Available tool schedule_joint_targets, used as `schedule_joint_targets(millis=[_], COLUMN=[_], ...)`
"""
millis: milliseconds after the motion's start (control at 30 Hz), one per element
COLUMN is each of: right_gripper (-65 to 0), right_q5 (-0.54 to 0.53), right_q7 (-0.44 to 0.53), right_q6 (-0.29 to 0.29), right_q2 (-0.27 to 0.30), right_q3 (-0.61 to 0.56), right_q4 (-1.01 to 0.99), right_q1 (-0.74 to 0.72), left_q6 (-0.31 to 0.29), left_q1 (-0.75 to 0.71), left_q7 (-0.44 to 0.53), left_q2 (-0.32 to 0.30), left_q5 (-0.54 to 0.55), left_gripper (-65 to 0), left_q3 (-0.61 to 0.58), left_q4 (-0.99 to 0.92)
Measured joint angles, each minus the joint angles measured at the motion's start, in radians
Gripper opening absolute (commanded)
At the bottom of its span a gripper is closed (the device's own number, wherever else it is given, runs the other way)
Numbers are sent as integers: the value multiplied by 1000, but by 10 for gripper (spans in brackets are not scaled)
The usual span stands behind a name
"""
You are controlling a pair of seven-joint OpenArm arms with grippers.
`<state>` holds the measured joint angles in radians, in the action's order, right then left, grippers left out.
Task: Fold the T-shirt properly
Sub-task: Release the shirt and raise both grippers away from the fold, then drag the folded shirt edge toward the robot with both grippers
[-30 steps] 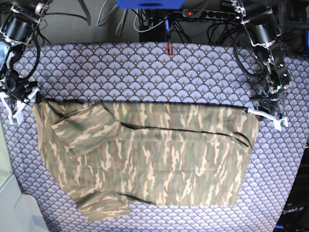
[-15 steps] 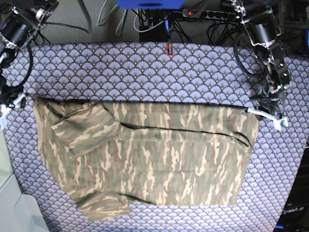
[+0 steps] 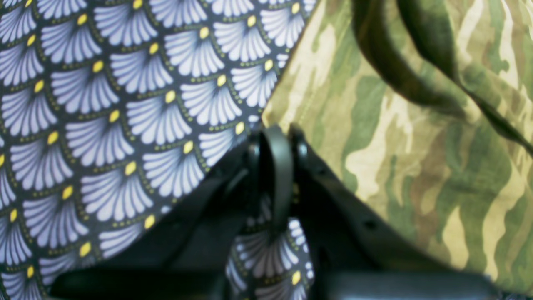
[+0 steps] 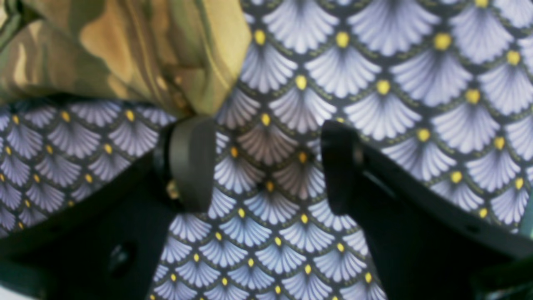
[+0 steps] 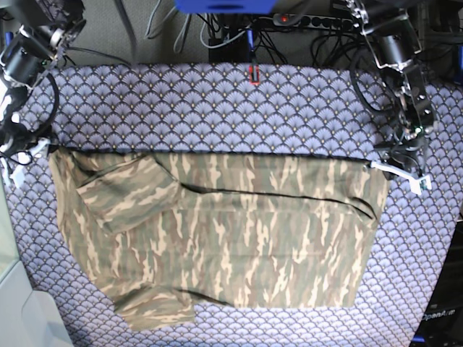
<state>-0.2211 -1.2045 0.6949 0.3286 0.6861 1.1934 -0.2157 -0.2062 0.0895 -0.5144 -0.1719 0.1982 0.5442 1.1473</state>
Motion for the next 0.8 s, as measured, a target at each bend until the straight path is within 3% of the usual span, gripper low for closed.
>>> schedule_joint_targets(millis=[800], right_gripper=[-245], right_q5=[5], right_q7=[0], right_q6=[0], right_q2=[-29], right_q3=[-55], right_q4=[-3], right_q1=[-86], left_q6=[0], left_q1=[0], left_q7=[0], left_q2=[0], left_q5=[0], left_gripper=[-645], left_q3=[0], left_q4=[0])
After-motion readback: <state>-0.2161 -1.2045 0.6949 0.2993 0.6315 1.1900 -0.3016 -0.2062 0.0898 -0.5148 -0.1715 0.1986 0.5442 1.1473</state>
